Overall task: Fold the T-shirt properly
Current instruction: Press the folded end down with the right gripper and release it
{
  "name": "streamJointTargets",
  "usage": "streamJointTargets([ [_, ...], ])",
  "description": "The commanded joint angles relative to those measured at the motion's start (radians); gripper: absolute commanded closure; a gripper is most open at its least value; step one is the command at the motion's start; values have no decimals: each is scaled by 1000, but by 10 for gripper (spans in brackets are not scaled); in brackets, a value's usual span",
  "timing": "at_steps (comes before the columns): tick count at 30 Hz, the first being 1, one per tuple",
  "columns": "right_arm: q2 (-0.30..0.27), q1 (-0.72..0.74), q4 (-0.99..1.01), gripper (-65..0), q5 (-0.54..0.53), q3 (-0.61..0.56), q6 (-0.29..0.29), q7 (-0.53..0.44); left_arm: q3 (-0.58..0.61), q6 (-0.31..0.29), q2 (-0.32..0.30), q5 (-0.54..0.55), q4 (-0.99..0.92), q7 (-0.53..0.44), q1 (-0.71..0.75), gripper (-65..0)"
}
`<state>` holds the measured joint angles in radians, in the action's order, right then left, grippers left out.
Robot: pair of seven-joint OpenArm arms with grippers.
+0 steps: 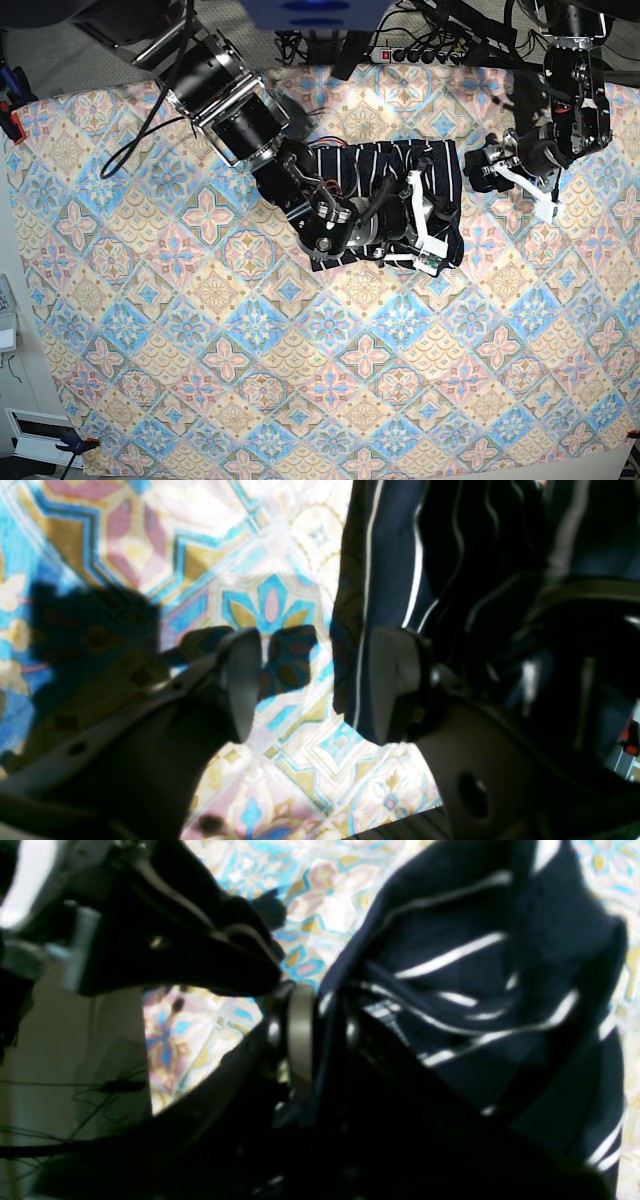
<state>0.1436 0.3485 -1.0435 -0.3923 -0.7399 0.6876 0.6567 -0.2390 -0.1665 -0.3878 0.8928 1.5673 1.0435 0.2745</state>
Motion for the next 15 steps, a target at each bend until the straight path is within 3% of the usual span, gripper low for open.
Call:
streamJointTargets([
  [1, 13, 25, -13, -126, -18, 3, 11, -22, -4, -9, -15, 12, 15, -9, -5, -341],
  [7, 13, 24, -36, -257, -18, 3, 10, -25, -4, -11, -15, 12, 15, -9, -7, -341],
  [10, 13, 24, -119, -263, -24, 21, -9, -21, -4, -12, -15, 19, 18, -9, 1, -341],
  [15, -25, -9, -237, -262, -20, 159, -9, -7, -10, -14, -20, 21, 137, -12, 68, -340],
])
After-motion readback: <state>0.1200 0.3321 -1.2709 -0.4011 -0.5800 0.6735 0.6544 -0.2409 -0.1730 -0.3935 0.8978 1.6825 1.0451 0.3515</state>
